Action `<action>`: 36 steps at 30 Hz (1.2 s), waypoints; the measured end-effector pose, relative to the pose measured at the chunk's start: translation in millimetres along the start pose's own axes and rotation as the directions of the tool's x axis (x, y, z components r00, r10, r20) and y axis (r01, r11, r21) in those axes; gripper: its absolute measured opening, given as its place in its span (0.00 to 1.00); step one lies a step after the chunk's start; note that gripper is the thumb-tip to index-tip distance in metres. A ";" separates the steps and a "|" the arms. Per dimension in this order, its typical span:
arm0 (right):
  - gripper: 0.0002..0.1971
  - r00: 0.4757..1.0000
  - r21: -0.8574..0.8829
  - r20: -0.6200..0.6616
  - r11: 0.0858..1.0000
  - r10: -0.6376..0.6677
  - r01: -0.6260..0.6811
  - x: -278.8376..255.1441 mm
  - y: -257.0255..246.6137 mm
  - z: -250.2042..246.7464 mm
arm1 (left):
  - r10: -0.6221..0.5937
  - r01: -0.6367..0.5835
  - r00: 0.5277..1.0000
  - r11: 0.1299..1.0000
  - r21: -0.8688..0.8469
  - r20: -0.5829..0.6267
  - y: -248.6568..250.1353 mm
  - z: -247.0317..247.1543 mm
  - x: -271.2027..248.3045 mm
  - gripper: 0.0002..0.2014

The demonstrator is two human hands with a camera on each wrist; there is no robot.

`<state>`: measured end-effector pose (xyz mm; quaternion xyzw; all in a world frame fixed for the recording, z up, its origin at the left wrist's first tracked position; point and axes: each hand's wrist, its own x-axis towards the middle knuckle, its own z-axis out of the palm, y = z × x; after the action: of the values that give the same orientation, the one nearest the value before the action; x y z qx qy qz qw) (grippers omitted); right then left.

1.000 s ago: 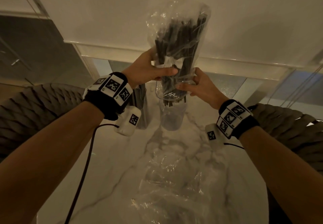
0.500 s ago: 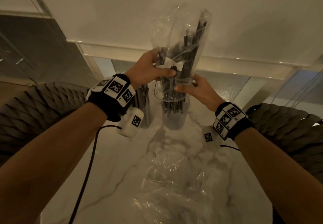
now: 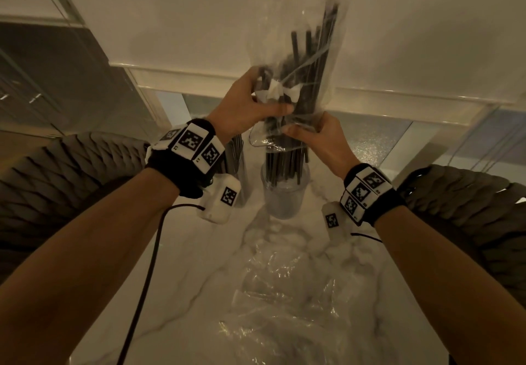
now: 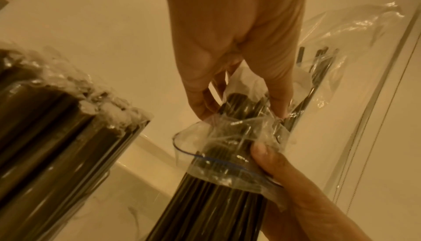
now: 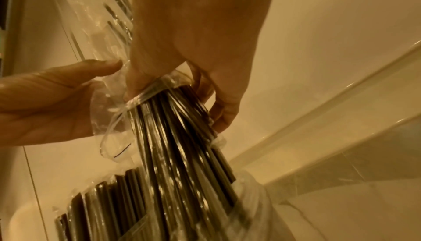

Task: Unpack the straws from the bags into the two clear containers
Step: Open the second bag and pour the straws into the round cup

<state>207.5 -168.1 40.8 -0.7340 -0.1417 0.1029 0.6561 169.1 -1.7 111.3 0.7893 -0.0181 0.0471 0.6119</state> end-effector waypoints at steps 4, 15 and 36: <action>0.39 0.997 0.034 -0.057 0.998 -0.046 0.048 -0.2 1.9 2.0 | 0.050 -0.050 0.998 0.999 -0.001 -0.027 2.6 0.2 -0.5 0.30; 0.35 1.000 -0.099 0.003 0.995 -0.014 0.014 -9.6 35.7 8.9 | 0.007 -0.010 0.999 0.997 0.081 0.035 -23.0 6.2 -8.9 0.40; 0.20 0.934 -0.040 0.336 0.993 0.118 -0.111 -17.4 17.8 -5.3 | 0.011 -0.019 0.999 0.984 0.180 0.044 -10.3 -1.1 -17.9 0.23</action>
<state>194.3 -180.7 23.1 -0.7191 -0.2100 0.2638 0.6076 152.1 1.5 100.0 0.8420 -0.0328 0.0361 0.5372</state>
